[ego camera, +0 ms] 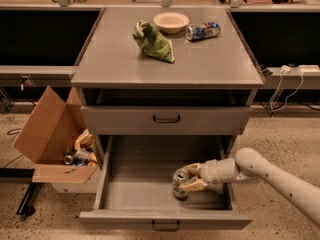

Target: Place 7up can into middle drawer

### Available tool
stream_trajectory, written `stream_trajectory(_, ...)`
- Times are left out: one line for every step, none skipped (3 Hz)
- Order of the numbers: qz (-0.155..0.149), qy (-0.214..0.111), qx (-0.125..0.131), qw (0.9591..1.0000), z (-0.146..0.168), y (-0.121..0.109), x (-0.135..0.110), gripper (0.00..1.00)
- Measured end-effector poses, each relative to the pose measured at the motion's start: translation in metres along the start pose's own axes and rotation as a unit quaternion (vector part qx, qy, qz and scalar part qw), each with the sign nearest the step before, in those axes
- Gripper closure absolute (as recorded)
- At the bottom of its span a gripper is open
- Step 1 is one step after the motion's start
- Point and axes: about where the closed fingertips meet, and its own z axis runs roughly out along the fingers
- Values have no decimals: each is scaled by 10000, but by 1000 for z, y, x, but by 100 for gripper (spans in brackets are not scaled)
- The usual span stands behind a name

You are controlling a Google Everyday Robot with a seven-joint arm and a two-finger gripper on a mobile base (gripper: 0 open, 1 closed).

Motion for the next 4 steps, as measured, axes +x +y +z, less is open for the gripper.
stream_trajectory(0,0,2,10000,0,0,0,34)
stream_trajectory(-1,0,2,10000,0,0,0,11)
stream_trajectory(-78,-2,47,10000,-5,3,-6,0)
stream_trajectory(-343,-49,285,9990,-30,11,-30,0)
